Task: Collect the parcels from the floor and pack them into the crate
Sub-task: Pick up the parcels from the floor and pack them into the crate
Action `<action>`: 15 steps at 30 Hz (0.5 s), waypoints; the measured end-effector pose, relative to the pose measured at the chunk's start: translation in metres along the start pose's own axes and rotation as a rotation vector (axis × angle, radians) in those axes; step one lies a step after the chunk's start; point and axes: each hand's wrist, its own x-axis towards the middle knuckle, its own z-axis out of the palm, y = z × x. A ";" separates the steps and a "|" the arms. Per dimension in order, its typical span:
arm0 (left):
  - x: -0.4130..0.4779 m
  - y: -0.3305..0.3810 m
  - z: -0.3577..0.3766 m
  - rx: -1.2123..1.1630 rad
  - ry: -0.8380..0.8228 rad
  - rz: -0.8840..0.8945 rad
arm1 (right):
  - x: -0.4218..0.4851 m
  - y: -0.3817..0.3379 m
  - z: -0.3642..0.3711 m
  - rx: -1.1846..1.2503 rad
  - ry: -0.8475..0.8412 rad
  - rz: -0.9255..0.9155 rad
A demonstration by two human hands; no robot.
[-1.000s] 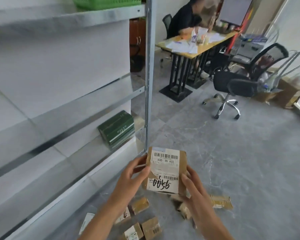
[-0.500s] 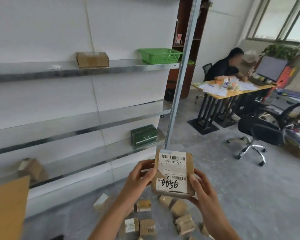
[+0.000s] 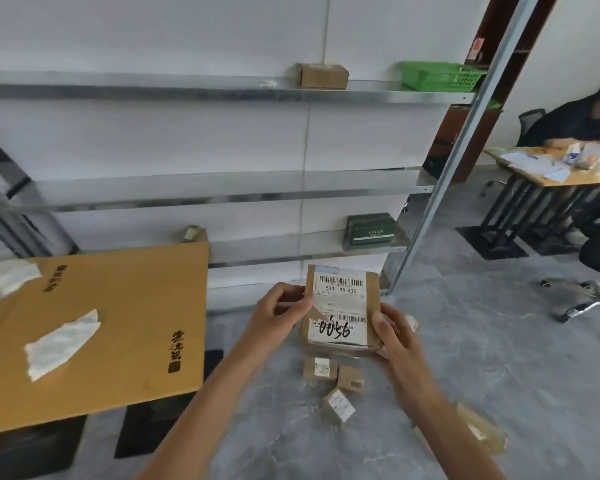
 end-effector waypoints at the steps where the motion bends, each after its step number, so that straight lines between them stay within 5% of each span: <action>1: -0.016 -0.004 -0.016 0.014 0.014 -0.021 | -0.013 0.008 0.014 0.009 -0.020 0.015; 15: -0.186 -0.059 -0.129 0.085 0.082 -0.206 | -0.121 0.088 0.110 -0.028 -0.294 0.264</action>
